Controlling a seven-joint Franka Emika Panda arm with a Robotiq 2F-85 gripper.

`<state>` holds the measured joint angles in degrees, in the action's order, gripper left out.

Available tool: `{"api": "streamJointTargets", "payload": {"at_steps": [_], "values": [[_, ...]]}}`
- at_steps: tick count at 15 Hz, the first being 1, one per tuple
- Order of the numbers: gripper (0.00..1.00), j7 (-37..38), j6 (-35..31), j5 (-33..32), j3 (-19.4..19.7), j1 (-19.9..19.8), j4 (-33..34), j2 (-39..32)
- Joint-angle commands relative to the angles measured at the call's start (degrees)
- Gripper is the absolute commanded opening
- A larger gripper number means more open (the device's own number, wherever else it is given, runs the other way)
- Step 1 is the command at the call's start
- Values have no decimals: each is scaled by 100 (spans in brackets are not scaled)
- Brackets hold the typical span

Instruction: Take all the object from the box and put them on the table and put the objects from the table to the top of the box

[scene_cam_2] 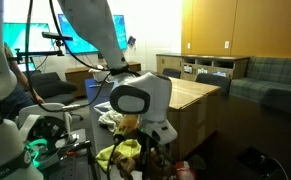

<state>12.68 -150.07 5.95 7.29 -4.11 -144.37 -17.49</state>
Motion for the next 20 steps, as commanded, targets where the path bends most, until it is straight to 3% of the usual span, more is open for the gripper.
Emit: {"api": "streamJointTargets", "payload": {"at_steps": [1,7,11,15,20], "values": [[16,-4,330,-245,62,77,-605,1347],[16,200,1181,-185,-310,125,-400,2730],[15,425,1627,-56,-717,291,194,3147],[15,973,1816,-134,-1134,435,1045,2984],[15,1974,1815,-483,-1633,577,2205,2223]]}}
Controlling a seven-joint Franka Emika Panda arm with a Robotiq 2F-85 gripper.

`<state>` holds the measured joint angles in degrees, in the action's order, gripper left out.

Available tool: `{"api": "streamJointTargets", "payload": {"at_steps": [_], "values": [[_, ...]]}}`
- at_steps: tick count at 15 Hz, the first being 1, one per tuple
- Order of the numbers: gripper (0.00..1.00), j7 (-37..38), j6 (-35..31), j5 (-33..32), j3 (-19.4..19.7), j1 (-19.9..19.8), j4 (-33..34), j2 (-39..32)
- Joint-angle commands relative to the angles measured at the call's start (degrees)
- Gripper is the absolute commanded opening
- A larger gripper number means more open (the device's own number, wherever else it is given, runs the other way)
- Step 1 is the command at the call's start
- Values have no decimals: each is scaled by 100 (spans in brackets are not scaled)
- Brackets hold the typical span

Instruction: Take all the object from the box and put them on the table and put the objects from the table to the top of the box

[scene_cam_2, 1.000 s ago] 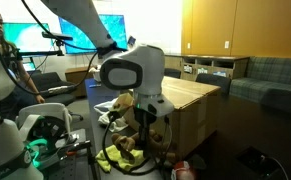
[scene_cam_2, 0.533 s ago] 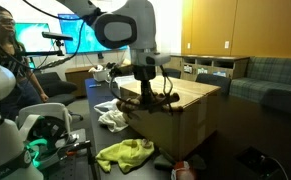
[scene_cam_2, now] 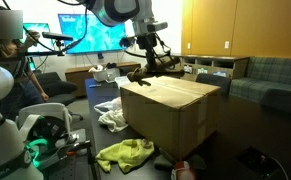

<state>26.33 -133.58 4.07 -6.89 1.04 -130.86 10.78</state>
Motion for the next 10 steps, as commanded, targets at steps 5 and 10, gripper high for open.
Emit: {"api": "streamJointTargets", "payload": {"at_steps": [5,10], "values": [[16,1305,575,-813,-341,416,2023,-1565],[51,1186,994,-739,-209,762,2727,-2168]]}}
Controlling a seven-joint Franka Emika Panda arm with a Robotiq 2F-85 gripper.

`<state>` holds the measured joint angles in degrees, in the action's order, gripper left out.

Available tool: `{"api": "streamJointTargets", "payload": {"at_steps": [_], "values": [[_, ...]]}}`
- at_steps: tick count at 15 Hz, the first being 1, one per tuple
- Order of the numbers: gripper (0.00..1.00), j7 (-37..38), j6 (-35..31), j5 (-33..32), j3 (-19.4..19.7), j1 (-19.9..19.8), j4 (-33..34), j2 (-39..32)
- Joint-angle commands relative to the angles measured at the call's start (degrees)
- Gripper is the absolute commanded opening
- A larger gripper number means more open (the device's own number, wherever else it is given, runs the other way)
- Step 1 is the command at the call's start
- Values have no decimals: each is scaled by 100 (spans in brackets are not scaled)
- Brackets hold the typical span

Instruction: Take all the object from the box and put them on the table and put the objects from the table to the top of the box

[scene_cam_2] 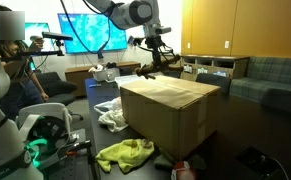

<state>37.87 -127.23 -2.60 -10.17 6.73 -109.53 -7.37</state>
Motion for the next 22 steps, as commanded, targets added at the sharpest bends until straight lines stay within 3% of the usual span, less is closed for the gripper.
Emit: {"api": "streamJointTargets", "payload": {"at_steps": [1,5,7,16,22], "values": [[58,-110,413,-3,126,222,641,-402],[90,-687,163,117,135,232,59,-69],[99,-976,-9,181,148,195,-346,202],[100,-1551,-402,542,273,65,-2342,1698],[100,-2372,-406,551,332,33,-3172,1851]]}}
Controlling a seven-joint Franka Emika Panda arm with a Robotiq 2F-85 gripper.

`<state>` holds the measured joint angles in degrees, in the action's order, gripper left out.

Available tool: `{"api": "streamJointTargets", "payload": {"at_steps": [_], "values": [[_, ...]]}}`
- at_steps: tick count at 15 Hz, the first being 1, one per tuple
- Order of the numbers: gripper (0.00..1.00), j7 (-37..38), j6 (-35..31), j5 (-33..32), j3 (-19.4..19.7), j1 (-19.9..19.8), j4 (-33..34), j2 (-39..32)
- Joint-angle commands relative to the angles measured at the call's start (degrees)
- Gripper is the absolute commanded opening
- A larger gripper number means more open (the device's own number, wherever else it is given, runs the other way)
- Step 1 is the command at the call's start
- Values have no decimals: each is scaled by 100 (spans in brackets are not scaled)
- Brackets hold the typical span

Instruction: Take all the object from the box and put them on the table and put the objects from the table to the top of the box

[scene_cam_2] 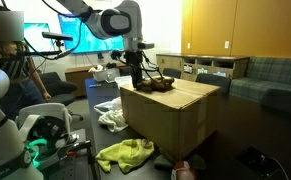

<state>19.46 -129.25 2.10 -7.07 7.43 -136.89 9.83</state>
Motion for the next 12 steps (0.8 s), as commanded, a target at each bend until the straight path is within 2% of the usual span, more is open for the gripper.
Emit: {"api": "streamJointTargets", "payload": {"at_steps": [1,4,7,12], "values": [[100,-751,-241,32,28,-32,-543,54],[100,-1292,-618,-134,27,-34,-866,-266],[100,-1446,-1177,-418,-28,-22,-1159,-619],[100,-1113,-2555,-1620,-16,-7,-1481,-1409]]}}
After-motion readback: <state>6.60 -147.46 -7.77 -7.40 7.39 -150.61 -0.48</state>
